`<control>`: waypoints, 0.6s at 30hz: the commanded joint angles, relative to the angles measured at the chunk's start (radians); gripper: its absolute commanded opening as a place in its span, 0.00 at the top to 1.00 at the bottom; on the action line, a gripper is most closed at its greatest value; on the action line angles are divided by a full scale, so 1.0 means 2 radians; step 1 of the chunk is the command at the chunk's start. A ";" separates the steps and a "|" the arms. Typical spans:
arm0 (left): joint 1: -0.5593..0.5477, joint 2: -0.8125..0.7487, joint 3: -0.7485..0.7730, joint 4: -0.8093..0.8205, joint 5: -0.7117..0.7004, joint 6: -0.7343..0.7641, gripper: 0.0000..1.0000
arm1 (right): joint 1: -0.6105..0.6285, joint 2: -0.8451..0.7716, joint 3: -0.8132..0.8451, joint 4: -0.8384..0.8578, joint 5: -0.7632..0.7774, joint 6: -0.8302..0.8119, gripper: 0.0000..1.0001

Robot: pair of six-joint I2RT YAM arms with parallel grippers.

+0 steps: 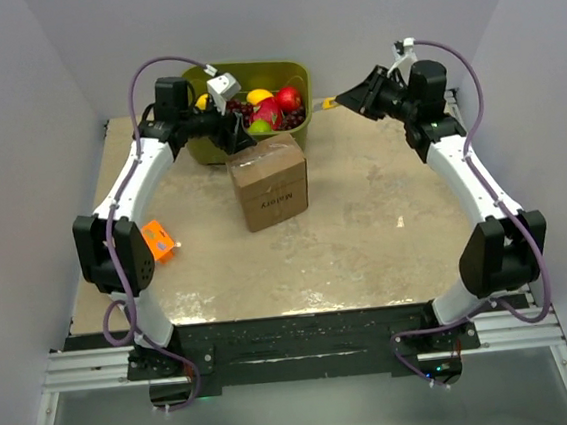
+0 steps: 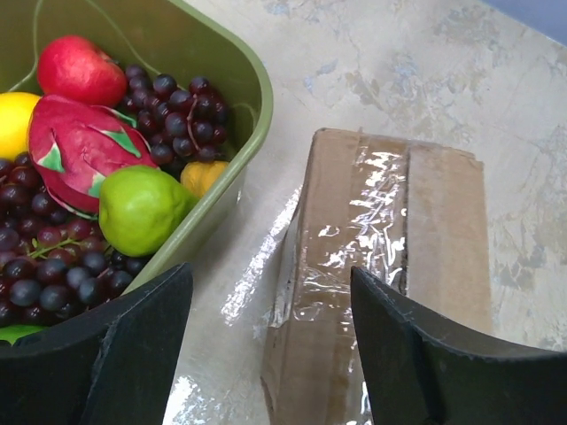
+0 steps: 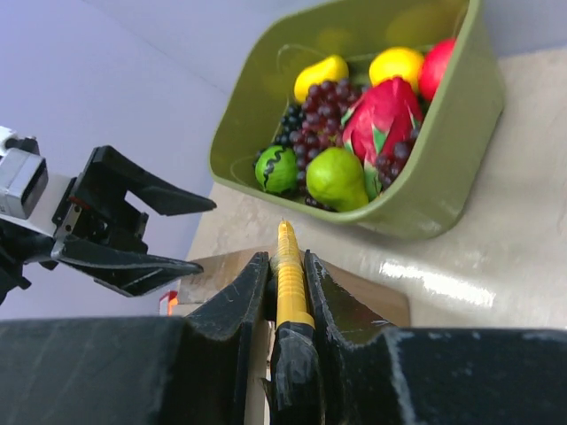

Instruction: Unpack the express box

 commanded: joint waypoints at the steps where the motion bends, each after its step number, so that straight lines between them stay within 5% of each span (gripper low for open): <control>1: -0.001 0.009 0.033 0.012 0.000 -0.012 0.24 | 0.005 0.004 0.002 0.039 -0.027 0.039 1.00; 8: -0.006 0.004 0.001 0.015 0.009 -0.014 0.28 | 0.019 0.020 0.001 0.032 -0.051 0.041 1.00; 18: -0.011 -0.009 -0.025 0.020 0.004 -0.018 0.33 | 0.054 0.030 0.043 -0.079 0.028 -0.035 1.00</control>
